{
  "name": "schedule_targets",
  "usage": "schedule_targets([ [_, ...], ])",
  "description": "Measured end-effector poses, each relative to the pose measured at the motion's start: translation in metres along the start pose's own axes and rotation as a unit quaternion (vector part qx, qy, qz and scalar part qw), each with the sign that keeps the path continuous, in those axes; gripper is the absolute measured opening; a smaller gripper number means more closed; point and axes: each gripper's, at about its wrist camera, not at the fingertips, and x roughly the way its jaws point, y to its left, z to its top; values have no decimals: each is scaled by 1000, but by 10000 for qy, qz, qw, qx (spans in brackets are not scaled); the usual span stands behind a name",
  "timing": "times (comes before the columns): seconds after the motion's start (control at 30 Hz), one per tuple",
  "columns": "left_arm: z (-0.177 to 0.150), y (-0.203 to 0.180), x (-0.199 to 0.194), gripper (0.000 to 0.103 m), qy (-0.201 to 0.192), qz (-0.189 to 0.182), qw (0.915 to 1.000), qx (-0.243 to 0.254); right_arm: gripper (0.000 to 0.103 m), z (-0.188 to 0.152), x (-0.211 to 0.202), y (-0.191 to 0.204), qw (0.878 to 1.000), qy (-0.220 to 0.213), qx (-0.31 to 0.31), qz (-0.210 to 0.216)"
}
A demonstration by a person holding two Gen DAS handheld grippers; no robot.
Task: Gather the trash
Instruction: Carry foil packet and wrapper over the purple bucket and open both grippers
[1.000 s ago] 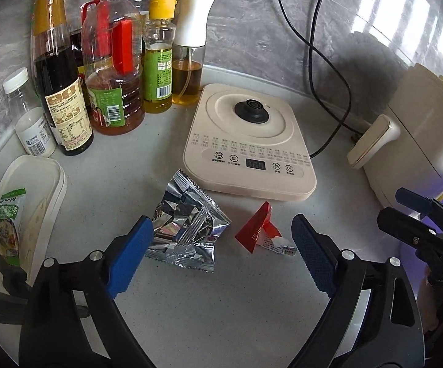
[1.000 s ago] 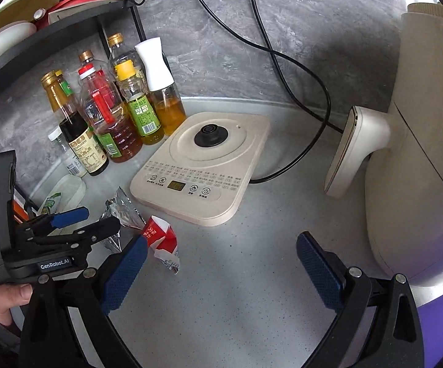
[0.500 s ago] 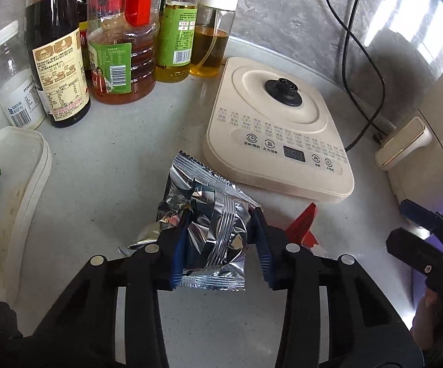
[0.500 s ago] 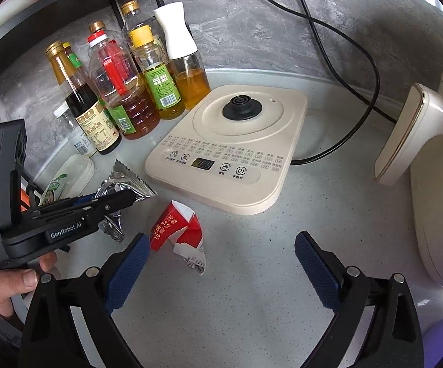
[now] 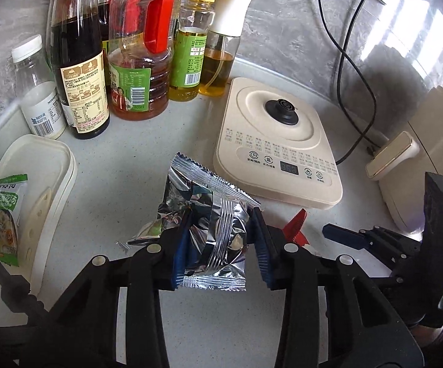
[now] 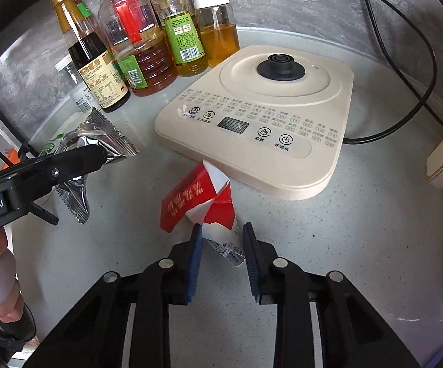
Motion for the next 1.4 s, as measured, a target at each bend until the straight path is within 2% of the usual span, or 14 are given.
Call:
schedule_targets([
  [0.43,-1,-33,-47,38,-439,-185,9985,253,25,-26,-101,-22,9960,-839,291,-111],
  [0.63,-8,-59,-89,38,-818,-233,9949,542,25,-43,-152,-23,9924,-1175,312,-212],
  [0.97,-21,-78,-139,38,-1210,-496,9892,656,26,-59,-211,-20,9846,-1668,372,-379],
  [1.13,-26,-89,-155,38,-1355,-638,9859,742,26,-69,-244,-19,9761,-2007,300,-778],
  [1.4,-31,-118,-166,38,-1483,-991,9793,957,26,-99,-299,-49,9594,-2379,763,-1308],
])
